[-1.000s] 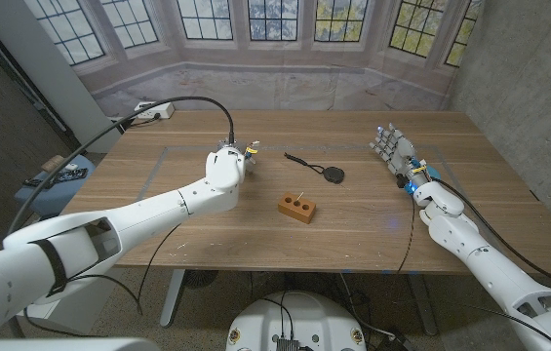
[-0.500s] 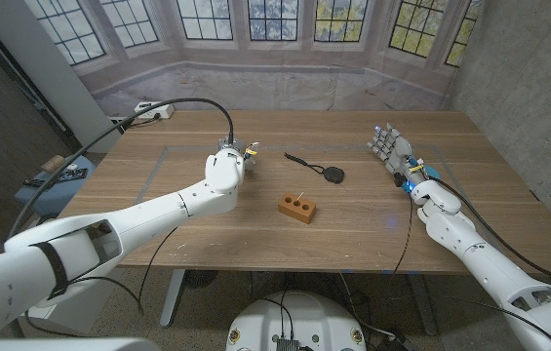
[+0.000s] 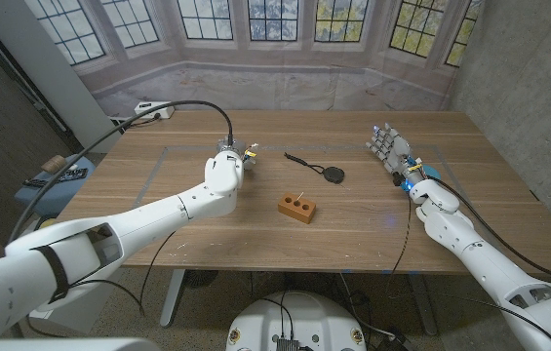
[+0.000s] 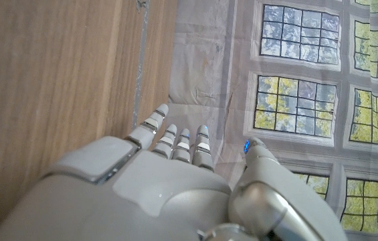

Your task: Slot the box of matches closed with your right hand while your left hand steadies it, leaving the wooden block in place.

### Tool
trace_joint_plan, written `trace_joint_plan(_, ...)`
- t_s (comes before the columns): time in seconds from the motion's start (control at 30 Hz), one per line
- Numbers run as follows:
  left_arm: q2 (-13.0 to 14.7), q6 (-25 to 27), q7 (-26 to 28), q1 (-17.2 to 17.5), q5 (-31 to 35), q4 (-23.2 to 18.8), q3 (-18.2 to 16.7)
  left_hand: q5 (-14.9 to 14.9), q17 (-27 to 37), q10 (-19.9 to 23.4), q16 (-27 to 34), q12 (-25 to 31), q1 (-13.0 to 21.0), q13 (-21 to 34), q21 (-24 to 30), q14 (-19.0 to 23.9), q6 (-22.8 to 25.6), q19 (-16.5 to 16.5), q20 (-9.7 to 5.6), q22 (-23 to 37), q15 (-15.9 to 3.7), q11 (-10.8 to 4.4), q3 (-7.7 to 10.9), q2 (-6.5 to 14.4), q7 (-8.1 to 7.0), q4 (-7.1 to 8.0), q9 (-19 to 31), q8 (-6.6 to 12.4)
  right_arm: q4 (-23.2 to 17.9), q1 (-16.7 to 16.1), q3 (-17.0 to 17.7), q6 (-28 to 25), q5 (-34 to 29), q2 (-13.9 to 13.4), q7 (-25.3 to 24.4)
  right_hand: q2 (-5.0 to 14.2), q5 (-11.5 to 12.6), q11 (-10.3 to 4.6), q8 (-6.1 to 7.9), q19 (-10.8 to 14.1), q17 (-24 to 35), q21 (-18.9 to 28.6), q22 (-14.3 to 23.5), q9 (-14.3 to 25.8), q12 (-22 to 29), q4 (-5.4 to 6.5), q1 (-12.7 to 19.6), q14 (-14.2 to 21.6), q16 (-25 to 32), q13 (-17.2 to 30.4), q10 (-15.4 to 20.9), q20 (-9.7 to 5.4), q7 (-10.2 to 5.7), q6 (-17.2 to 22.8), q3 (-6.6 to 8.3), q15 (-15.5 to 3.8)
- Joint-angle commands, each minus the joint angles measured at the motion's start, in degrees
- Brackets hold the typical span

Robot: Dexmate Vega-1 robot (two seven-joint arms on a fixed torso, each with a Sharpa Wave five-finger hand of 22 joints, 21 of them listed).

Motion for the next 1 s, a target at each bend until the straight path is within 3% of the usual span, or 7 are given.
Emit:
trace_joint_plan(0.03, -0.2, -0.9, 3.0, 1.1, -0.3, 0.6, -0.6, 0.5, 0.1, 1.5, 0.2, 0.3, 1.4, 0.0, 0.6, 1.6, 2.3, 1.5, -0.26, 0.1, -0.38, -0.34, 0.41, 0.1, -0.54, -0.19, 0.2, 0.56, 0.2, 0.1, -0.1, -0.2, 0.0, 0.2, -0.2, 0.14, -0.1, 0.24, -0.06, 0.4, 0.3, 0.1, 0.3, 0.2, 0.1, -0.09, -0.3, 0.1, 0.2, 0.2, 0.2, 0.2, 0.16, 0.5, 0.21, 0.02)
trace_joint_plan(0.53, -1.0, -1.4, 7.0, 2.3, -0.3, 1.3, -1.3, 0.9, 0.0, 5.3, 0.3, 0.5, 3.0, 0.0, 0.9, 4.8, 7.5, 4.8, -1.3, 0.1, -1.75, -1.63, 0.56, -0.1, -1.98, -0.35, 0.1, 1.15, -0.2, -0.6, 0.2, -0.3, 0.4, 0.1, -0.3, 0.14, -0.1, 0.18, -0.07, 0.5, 0.3, 0.1, 0.3, 0.2, 0.1, -0.18, -0.4, 0.1, 0.2, 0.2, 0.2, 0.32, 0.12, 0.6, 0.26, 0.15)
trace_joint_plan(1.0, -0.8, -1.9, 7.9, 2.6, -0.8, 0.8, -1.7, 1.1, 0.0, 5.9, 0.1, 0.3, 3.4, 0.0, 0.8, 5.6, 7.8, 5.5, -1.56, 0.1, -2.04, -1.77, 0.54, -0.2, -2.05, -0.34, 0.2, 0.76, 0.5, -0.1, 0.2, -0.3, 0.4, 0.2, 0.2, 0.16, -0.1, 0.22, -0.06, 0.4, 0.3, 0.1, 0.3, 0.2, 0.1, -0.24, -0.4, 0.1, 0.2, 0.2, 0.1, 0.4, 0.12, 0.6, 0.29, 0.18)
